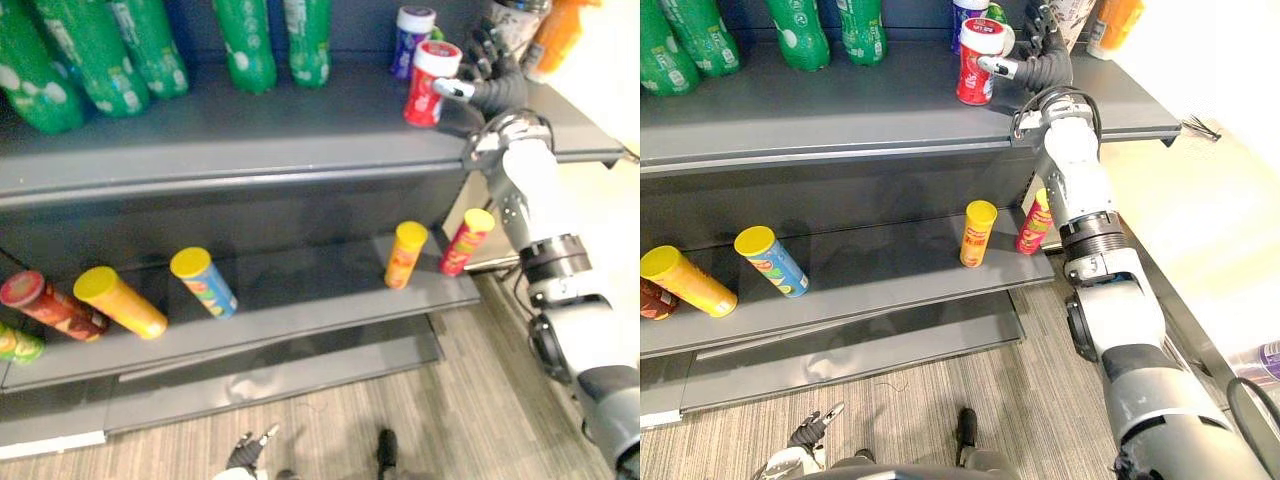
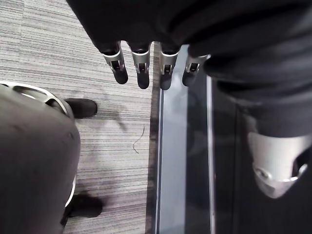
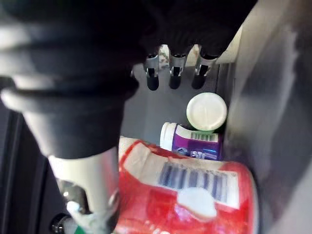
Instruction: Put the gum and the chips on the shelf.
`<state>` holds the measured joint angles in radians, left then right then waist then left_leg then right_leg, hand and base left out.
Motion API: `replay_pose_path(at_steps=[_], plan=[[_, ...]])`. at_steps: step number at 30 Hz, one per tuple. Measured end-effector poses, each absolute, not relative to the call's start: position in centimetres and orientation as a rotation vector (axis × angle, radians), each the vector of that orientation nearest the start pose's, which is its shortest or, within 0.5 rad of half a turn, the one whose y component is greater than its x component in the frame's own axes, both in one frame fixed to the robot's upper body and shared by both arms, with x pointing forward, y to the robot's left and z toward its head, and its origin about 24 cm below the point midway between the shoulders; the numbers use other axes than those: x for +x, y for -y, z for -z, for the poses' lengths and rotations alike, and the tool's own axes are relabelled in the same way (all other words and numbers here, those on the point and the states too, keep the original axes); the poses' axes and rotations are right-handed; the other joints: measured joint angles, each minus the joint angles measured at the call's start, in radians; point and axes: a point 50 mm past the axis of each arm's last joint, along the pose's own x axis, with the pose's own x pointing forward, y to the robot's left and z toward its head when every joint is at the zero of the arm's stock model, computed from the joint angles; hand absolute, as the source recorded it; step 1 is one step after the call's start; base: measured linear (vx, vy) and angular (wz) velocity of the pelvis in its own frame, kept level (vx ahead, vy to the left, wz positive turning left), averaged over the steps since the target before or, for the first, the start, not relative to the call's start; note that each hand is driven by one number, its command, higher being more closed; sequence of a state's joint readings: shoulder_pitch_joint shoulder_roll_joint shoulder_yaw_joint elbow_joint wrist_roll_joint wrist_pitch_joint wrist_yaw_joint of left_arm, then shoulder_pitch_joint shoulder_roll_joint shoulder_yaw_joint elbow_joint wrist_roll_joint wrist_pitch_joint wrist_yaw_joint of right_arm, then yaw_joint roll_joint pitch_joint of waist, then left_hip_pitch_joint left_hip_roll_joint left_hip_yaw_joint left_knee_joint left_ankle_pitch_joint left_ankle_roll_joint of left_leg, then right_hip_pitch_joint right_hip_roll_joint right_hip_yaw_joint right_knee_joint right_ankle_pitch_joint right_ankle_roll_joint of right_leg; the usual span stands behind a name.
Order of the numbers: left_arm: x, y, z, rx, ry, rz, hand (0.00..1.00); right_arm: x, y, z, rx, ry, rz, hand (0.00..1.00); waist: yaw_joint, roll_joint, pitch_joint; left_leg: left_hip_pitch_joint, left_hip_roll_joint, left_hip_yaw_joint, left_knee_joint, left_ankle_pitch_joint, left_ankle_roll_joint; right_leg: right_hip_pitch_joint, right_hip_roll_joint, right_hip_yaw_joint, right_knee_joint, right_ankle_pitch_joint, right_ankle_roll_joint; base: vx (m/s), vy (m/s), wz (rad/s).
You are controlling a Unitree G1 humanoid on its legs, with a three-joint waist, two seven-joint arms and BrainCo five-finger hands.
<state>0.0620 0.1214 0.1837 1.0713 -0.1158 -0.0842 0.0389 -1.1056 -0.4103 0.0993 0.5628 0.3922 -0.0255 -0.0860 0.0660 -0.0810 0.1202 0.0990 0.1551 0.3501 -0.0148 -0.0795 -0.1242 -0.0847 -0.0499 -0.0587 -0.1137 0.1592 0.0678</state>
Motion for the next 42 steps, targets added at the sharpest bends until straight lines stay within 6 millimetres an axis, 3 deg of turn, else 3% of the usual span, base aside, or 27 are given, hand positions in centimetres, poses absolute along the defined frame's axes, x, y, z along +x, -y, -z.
replay_pose_path(at_steps=[2, 6, 9, 11, 14, 19, 23, 27, 31, 34, 35, 37, 42], plan=[[10.2, -22.4, 15.4, -0.061, -1.016, -0.35, 0.0, 38.1, 16.3, -31.2, -0.032, 0.619, -0.059, 0.0, -0.001, 0.0, 0.0, 0.0, 0.0, 0.0, 0.0, 0.0, 0.0, 0.0, 0.001, 0.0, 0.0, 0.0, 0.0, 0.0, 0.0, 0.0], [10.0, -22.5, 15.4, -0.064, -1.017, -0.358, 0.0, 34.0, 16.9, -36.2, -0.092, 0.902, -0.078, 0.0, -0.013, -0.001, 0.001, 0.0, 0.0, 0.002, 0.0, -0.001, -0.001, -0.002, 0.001, 0.001, 0.0, 0.0, 0.0, 0.0, 0.0, 0.0], [9.8, -22.6, 15.4, -0.066, -1.02, -0.365, 0.0, 31.5, 17.8, -37.6, -0.084, 1.047, -0.074, 0.0, -0.028, -0.002, 0.0, 0.0, -0.001, 0.004, 0.0, -0.001, -0.001, -0.003, 0.0, 0.004, 0.0, 0.0, 0.0, 0.0, 0.0, 0.0], [9.8, -22.5, 15.5, -0.066, -1.021, -0.365, 0.0, 30.3, 18.6, -37.3, -0.096, 1.093, -0.064, 0.0, -0.031, -0.003, -0.001, 0.0, -0.001, 0.005, 0.0, -0.001, -0.001, -0.003, 0.0, 0.004, 0.0, -0.001, 0.001, 0.0, 0.0, 0.0], [9.7, -22.5, 15.5, -0.067, -1.021, -0.365, 0.0, 28.6, 20.5, -34.8, -0.097, 1.116, -0.026, 0.0, -0.033, -0.004, -0.001, 0.0, -0.001, 0.019, -0.002, -0.001, -0.001, -0.012, 0.001, 0.012, 0.0, -0.001, 0.001, 0.0, -0.001, -0.1], [9.3, -22.3, 15.6, -0.077, -1.032, -0.375, 0.0, 25.3, 24.7, -29.0, -0.069, 1.045, 0.132, 0.0, -0.053, 0.005, -0.008, 0.003, -0.002, 0.023, -0.018, 0.003, -0.004, -0.018, 0.004, 0.013, 0.0, -0.007, 0.001, 0.0, -0.003, -0.03], [8.4, -22.3, 15.8, -0.095, -1.052, -0.399, 0.0, 22.6, 26.0, -23.6, -0.038, 0.926, 0.217, 0.0, -0.075, 0.01, -0.034, 0.007, 0.003, 0.026, -0.026, 0.002, -0.005, -0.019, 0.011, 0.012, 0.0, -0.012, -0.004, 0.0, 0.0, 0.0], [7.9, -22.3, 16.0, -0.099, -1.064, -0.401, 0.0, 20.9, 25.8, -17.7, -0.042, 0.695, 0.219, 0.0, -0.091, 0.009, -0.054, 0.008, 0.005, 0.027, -0.026, 0.001, -0.007, -0.021, 0.014, 0.011, 0.0, -0.024, -0.004, 0.0, 0.0, 0.0], [7.9, -21.7, 16.1, -0.119, -1.06, -0.401, 0.0, 19.7, 23.9, -11.2, 0.045, 0.415, 0.144, 0.0, -0.092, 0.014, -0.059, 0.008, 0.006, 0.031, -0.021, -0.002, -0.01, -0.022, 0.014, 0.013, -0.001, -0.031, -0.009, -0.01, -0.012, -0.03], [7.9, -21.6, 16.1, -0.119, -1.053, -0.393, 0.0, 18.9, 22.2, -4.5, 0.153, 0.119, 0.095, 0.0, -0.091, 0.022, -0.06, 0.007, 0.014, 0.039, 0.007, -0.019, -0.017, -0.014, 0.016, 0.015, -0.001, -0.032, -0.011, -0.01, -0.014, -0.05], [7.9, -21.6, 16.1, -0.119, -1.052, -0.393, 0.0, 18.6, 21.8, -3.2, 0.173, 0.061, 0.091, 0.0, -0.09, 0.025, -0.061, 0.007, 0.016, 0.043, 0.011, -0.022, -0.018, -0.014, 0.017, 0.017, -0.001, -0.032, -0.011, 0.0, -0.01, -0.12], [7.9, -21.2, 16.2, -0.122, -1.059, -0.385, 0.0, 17.2, 20.9, 1.6, 0.24, -0.16, 0.101, 0.0, -0.089, 0.045, -0.059, 0.006, 0.018, 0.049, 0.02, -0.029, -0.017, -0.014, 0.016, 0.018, -0.001, -0.032, -0.011, 0.0, -0.008, -0.08], [7.8, -20.6, 16.4, -0.126, -1.075, -0.369, 0.0, 13.3, 20.6, 9.3, 0.309, -0.548, 0.192, 0.0, -0.087, 0.078, -0.06, 0.007, 0.025, 0.05, 0.02, -0.033, -0.019, -0.014, 0.019, 0.02, -0.001, -0.031, -0.009, 0.0, 0.0, 0.0]])
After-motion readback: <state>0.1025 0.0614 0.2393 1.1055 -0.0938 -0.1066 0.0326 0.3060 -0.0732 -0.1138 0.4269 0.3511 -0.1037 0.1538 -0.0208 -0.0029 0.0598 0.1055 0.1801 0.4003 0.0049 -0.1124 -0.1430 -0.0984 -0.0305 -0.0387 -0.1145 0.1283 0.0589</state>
